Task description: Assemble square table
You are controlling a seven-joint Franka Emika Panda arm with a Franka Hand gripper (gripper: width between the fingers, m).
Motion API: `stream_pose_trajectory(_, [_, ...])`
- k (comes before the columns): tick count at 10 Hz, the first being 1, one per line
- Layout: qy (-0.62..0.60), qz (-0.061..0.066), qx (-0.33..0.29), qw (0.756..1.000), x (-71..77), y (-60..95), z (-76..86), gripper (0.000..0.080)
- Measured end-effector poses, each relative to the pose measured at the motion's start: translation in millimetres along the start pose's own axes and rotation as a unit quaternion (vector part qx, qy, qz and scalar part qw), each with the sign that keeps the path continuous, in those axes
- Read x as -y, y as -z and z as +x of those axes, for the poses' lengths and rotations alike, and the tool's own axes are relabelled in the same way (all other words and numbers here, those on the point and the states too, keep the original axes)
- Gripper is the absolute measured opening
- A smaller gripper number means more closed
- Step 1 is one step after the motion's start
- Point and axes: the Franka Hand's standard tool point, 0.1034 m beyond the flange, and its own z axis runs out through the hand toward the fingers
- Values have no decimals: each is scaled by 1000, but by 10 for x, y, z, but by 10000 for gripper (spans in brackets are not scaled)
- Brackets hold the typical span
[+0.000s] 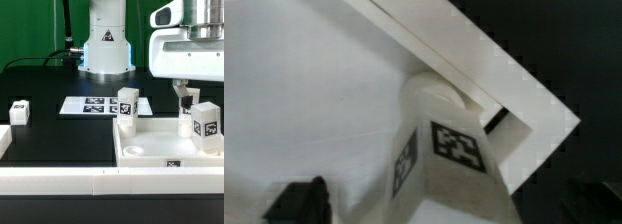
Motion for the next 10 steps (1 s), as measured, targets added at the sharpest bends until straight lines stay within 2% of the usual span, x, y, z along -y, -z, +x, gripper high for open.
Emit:
stream_pose_trajectory(2, [140,-5,-2,990,-18,5,40,649])
stream_pose_trajectory(4, [254,-11,-5,967,-12,5,36,649])
stream_pose_trajectory(10, [425,-24,-16,905,81,28,59,649])
